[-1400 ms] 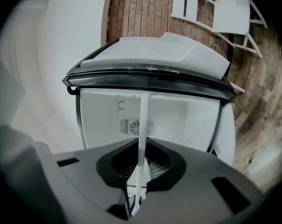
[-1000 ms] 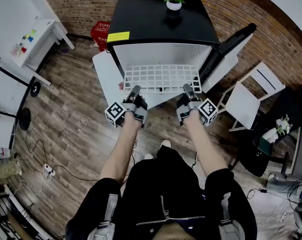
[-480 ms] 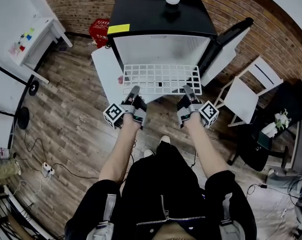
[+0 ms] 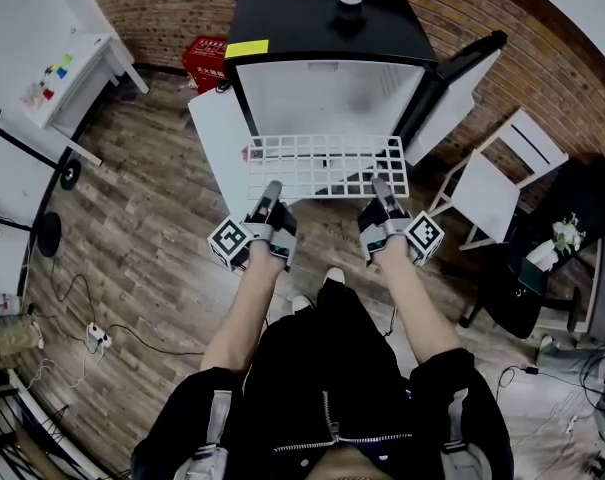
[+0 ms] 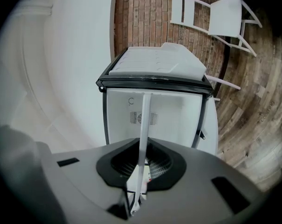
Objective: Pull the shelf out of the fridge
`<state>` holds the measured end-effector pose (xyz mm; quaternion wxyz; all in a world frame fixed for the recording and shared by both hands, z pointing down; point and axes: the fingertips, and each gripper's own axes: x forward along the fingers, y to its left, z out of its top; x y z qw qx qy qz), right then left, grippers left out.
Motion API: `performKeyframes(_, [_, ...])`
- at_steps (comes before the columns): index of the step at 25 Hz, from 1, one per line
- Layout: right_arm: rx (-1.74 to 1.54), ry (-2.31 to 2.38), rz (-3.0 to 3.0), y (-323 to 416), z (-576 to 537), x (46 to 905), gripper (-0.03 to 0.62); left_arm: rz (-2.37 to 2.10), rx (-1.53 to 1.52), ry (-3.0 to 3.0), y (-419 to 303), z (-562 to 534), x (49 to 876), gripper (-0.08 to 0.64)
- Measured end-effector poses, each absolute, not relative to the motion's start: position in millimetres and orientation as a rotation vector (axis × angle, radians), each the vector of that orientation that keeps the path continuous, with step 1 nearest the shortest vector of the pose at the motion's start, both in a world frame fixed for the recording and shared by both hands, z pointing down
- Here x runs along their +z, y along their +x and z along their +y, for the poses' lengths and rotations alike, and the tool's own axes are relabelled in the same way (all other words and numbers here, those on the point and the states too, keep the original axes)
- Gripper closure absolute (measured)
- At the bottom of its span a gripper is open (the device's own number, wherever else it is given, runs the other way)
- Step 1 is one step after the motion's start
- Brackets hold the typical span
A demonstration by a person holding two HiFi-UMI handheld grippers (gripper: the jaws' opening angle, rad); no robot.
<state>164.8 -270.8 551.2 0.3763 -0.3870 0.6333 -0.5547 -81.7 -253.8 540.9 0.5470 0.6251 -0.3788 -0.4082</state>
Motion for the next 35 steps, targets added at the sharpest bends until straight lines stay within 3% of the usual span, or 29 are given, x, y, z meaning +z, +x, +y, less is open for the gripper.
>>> performKeyframes(35, [-1.404,-1.002,1.648,158.0,-235.7,555.6,0.56,-0.869,-0.959,1.483,-88.3,-218.7,546.0,0.52])
